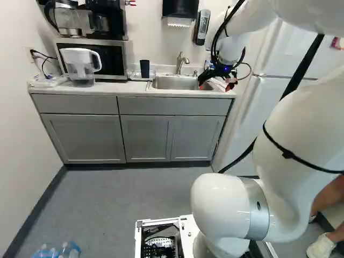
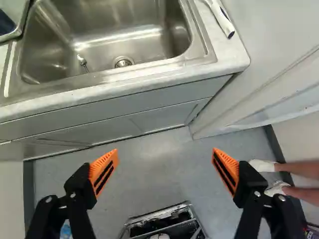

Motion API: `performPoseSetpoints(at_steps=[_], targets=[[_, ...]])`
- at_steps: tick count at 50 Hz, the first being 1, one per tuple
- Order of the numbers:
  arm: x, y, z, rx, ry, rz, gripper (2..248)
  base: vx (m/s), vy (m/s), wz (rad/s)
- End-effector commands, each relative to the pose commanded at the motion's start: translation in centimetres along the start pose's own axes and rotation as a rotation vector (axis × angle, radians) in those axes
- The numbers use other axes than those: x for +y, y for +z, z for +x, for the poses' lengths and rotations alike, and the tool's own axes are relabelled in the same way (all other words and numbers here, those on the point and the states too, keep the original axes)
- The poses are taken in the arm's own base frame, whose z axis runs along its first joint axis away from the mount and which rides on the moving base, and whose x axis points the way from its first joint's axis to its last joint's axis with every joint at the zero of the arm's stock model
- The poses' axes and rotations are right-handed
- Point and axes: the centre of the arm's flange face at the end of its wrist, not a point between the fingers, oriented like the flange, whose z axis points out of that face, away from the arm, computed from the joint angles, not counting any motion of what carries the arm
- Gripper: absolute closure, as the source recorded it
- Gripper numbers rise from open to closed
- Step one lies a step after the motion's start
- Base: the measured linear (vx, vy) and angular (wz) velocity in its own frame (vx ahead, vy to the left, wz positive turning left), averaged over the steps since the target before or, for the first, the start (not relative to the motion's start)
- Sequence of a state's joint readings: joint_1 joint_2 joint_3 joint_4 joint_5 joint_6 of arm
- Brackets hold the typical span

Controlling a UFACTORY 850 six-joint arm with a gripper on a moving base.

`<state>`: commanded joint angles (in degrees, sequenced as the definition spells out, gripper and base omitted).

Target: Rinse the cup and place it in the tray

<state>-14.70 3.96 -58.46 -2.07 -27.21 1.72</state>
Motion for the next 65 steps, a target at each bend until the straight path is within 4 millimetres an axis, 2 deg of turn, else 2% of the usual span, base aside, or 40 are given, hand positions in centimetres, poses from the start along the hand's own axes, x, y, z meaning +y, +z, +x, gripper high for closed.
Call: performPoseSetpoints(at_steps=[34,50,65], targets=[[-2.0,2.8,-4.1,0.101,-0.033,0.034,3,0.0,0.0,0.0],[-3.3,4.4,-7.1,0.169,-0.054,0.058,3,0.0,0.0,0.0],[-4.5,5.9,-10.8,0.245,-0.074,0.084,3,0.0,0.0,0.0]])
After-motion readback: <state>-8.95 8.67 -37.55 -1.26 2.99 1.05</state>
